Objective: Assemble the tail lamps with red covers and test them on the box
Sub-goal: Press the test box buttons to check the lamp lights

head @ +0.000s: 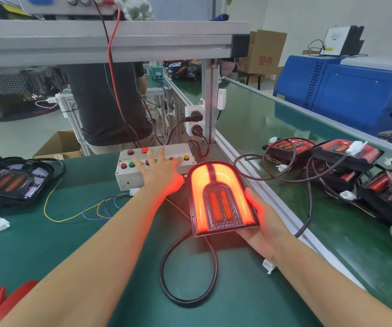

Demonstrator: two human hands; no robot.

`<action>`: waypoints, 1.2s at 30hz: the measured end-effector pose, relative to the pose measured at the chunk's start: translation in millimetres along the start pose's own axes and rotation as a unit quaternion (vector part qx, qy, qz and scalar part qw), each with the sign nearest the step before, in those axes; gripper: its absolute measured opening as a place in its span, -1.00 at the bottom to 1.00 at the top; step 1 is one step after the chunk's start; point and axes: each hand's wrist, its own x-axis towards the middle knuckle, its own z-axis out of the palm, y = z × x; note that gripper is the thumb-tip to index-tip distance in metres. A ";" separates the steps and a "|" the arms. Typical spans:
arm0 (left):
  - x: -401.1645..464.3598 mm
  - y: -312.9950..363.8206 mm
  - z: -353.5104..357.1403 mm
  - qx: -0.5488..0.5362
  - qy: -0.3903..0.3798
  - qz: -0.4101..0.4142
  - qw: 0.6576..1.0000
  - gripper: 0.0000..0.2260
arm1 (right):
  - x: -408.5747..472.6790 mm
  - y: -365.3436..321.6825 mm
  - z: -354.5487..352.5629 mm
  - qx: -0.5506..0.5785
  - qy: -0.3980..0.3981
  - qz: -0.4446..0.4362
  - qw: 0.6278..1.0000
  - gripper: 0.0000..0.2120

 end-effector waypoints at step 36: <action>-43.8 -118.4 1.7 -0.062 -0.025 -0.031 0.997 -0.63 | 6.9 -35.6 21.9 -0.435 0.156 -0.069 0.884 -0.74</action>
